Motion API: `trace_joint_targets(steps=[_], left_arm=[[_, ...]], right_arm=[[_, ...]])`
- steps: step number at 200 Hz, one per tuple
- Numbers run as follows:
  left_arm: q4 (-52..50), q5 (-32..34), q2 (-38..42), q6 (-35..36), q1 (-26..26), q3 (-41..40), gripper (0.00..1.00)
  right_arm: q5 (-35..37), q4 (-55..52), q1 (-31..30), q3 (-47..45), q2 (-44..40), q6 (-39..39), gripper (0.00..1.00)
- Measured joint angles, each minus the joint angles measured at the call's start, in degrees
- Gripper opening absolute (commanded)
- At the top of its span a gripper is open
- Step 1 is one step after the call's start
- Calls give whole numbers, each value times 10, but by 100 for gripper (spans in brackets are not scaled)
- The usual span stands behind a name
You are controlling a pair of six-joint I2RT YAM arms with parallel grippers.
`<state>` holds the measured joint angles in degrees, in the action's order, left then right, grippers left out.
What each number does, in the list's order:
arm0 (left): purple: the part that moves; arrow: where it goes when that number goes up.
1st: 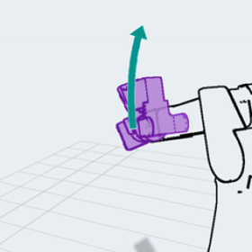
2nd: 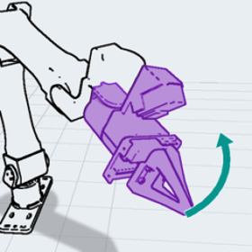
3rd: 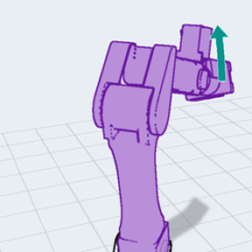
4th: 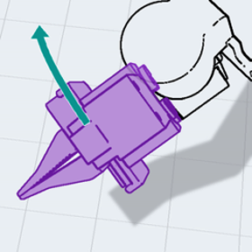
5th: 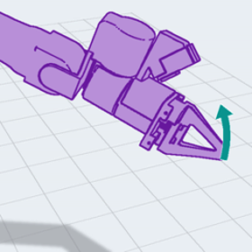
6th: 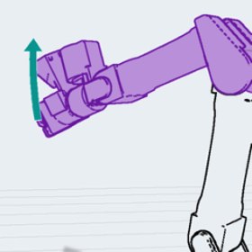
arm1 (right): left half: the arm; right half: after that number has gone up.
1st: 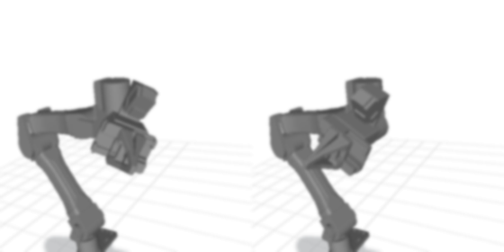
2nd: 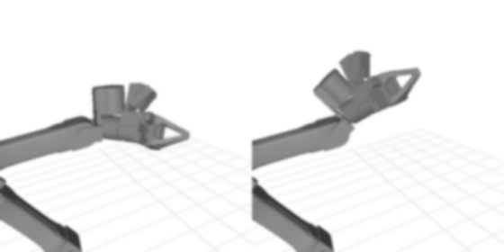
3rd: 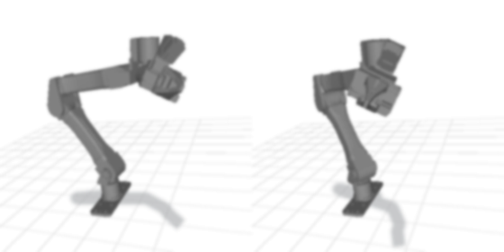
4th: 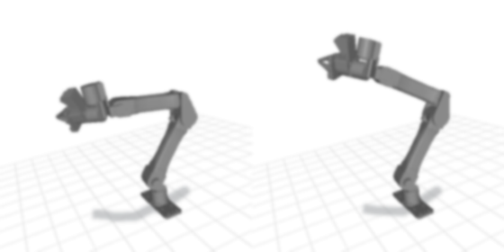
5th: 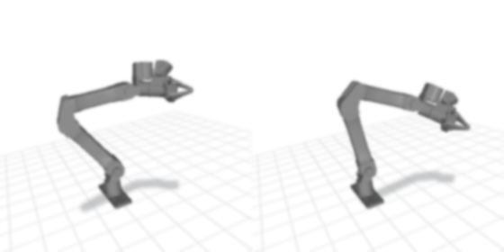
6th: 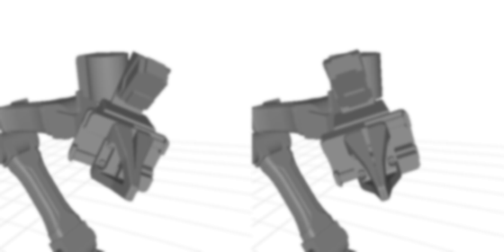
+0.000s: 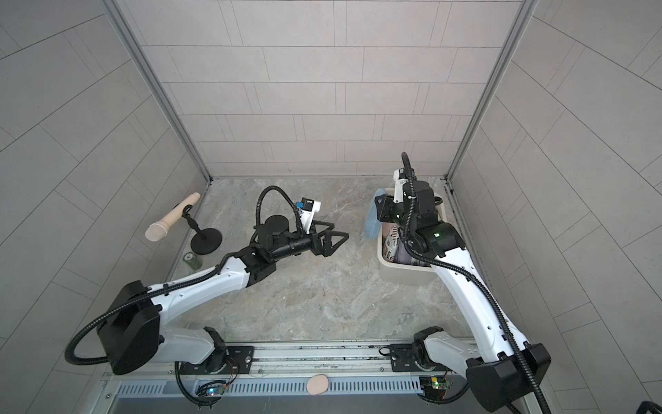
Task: Put the glasses cases into the storage boxes
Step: Place the glasses case in the storage box.
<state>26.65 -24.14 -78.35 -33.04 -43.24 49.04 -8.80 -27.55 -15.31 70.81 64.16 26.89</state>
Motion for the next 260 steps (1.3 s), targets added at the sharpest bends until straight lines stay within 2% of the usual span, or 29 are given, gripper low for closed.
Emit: trace_joint_targets(steps=[27, 59, 83, 108, 135, 187, 235, 260], left_arm=[[-14, 71, 33, -41, 6, -22, 100], [-51, 190, 84, -106, 6, -31, 99], [-99, 271, 106, -153, 0, -31, 98], [-168, 319, 102, -178, -8, -15, 96], [-236, 346, 99, -202, -18, 14, 96], [-265, 353, 90, -214, -22, 20, 96], [-254, 355, 76, -204, -22, 25, 96], [-252, 356, 73, -196, -22, 25, 97]], right_arm=[[30, -33, 16, 9, -21, -24, 17], [50, -70, 57, 9, -59, -38, 17], [58, -90, 79, 9, -73, -46, 17], [68, -100, 89, 9, -73, -51, 17], [92, -109, 95, 9, -73, -54, 17], [177, -170, 116, 19, -74, -76, 16], [186, -188, 122, 37, -63, -78, 15], [188, -186, 122, 10, -73, -81, 14]])
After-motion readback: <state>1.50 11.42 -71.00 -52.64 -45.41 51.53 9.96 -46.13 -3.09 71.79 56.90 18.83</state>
